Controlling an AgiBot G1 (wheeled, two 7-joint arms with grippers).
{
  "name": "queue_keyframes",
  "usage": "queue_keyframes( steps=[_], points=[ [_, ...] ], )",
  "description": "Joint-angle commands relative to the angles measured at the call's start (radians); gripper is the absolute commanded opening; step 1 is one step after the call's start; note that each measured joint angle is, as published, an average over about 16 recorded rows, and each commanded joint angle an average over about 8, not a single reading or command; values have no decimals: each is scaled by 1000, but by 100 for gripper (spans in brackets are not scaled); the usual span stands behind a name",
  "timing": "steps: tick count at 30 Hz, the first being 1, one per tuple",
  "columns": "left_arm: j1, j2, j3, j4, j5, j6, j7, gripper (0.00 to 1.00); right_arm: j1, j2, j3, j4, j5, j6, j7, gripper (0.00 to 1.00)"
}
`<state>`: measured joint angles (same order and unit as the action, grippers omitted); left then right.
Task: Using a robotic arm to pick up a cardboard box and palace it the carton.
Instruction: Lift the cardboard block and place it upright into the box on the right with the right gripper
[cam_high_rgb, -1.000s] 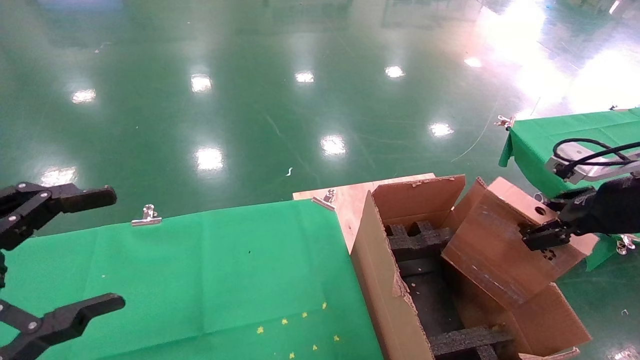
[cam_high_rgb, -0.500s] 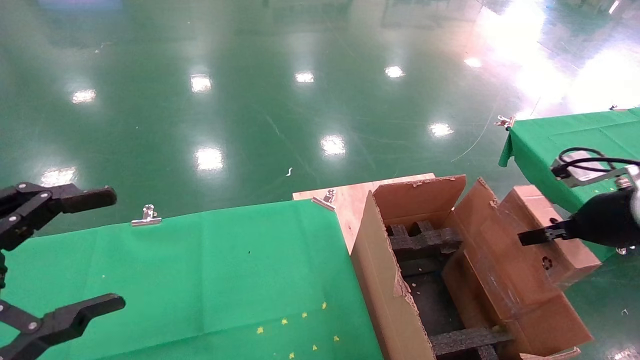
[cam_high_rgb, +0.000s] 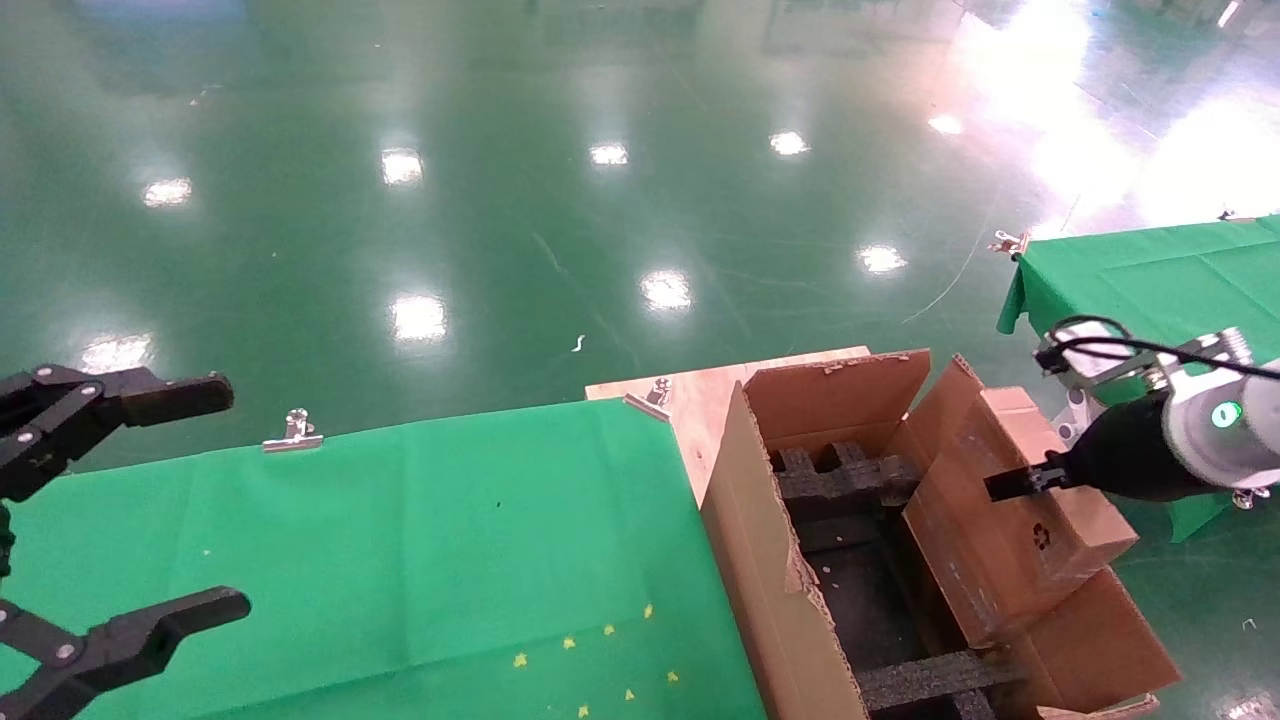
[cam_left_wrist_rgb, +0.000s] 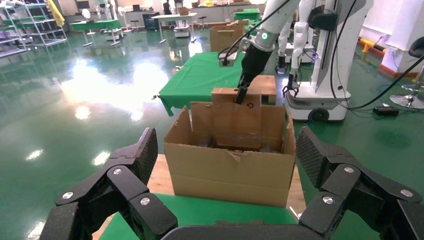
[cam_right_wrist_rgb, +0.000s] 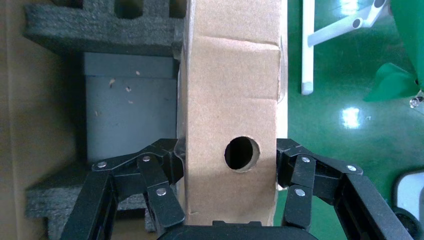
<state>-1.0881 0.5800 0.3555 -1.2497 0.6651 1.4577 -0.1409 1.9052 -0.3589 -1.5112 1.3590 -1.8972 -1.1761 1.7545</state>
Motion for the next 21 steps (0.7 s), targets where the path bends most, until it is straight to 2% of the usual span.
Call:
queue_keyframes(
  steps=[1, 21],
  points=[
    [0, 0, 0, 0, 0, 0, 0, 100, -13, -10, -7, 0, -14, 12, 18, 0],
    [0, 0, 0, 0, 0, 0, 0, 100, -129, -55, -59, -3, -116, 113, 148, 0]
  ],
)
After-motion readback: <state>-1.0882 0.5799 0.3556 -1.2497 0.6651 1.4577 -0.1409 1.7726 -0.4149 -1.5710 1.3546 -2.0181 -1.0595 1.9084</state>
